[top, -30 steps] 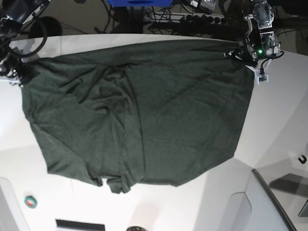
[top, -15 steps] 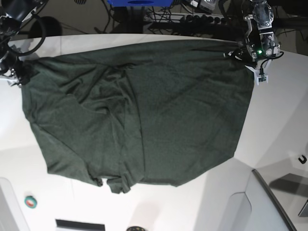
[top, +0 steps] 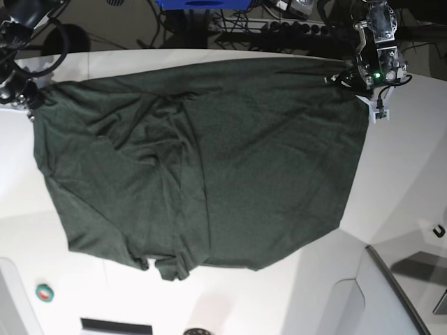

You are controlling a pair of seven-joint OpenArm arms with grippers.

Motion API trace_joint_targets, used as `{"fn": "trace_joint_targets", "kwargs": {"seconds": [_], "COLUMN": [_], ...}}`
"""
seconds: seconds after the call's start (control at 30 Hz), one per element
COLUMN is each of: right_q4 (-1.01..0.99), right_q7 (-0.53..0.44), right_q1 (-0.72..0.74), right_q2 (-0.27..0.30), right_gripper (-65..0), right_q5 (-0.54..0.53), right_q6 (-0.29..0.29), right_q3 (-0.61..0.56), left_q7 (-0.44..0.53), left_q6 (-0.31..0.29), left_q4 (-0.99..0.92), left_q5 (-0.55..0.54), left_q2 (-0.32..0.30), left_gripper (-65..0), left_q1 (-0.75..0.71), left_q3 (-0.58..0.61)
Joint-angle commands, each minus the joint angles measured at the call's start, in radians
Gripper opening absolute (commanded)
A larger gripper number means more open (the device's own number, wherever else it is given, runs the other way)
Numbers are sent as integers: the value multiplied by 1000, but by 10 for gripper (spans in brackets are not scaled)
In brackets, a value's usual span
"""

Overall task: Layout the t-shirt on the table in an organized manner, then fold the t-shirt properly
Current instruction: 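Pull the grasped shirt edge with the left gripper away from the right gripper, then hold the shirt edge taut between both grippers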

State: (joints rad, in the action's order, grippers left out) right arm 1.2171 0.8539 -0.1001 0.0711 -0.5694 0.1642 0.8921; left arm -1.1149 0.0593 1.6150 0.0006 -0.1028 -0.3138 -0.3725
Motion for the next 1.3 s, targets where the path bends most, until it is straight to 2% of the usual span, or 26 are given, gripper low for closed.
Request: {"fn": "trace_joint_targets", "kwargs": {"seconds": [0.0, 0.47, 0.57, 0.63, 0.8, 0.9, 0.97, 1.07, 1.17, 1.27], "right_q4": [8, 8, 8, 8, 8, 8, 8, 8, 8, 8], "right_q7": [8, 8, 8, 8, 8, 8, 8, 9, 9, 9], "right_q1": [1, 3, 3, 3, 3, 3, 3, 1, 0, 0], "right_q2": [9, 9, 9, 9, 9, 9, 9, 9, 9, 9], "right_gripper": [-647, -648, -648, -648, -648, -648, -648, -648, -648, -648], "right_q5": [7, 7, 7, 7, 7, 7, 7, 7, 7, 7], "right_q6": [-8, -8, -8, -8, -8, -8, -8, -8, -8, -8], "right_q3": [-1, -1, -1, -1, -1, -1, -1, -1, -1, -1], "left_q7": [6, 6, 6, 6, 6, 6, 5, 3, 8, 8], "left_q6": [4, 6, 6, 4, 1, -8, -49, -158, -227, -256], "left_q4": [18, 23, 55, 77, 115, 115, 115, 113, 115, 110], "left_q5": [14, 12, 12, 12, 12, 0, -83, -331, -538, -604], "left_q2": [-7, -5, -5, -5, -8, -7, -7, -15, -39, -73], "left_gripper": [-650, -650, -505, -441, -319, -270, -250, -242, -244, -242], "left_q1": [2, -26, -40, -43, -48, -48, -51, -78, -130, -155], "left_q3": [-4, -9, -50, -79, -155, -179, -207, -337, -438, -448]}}
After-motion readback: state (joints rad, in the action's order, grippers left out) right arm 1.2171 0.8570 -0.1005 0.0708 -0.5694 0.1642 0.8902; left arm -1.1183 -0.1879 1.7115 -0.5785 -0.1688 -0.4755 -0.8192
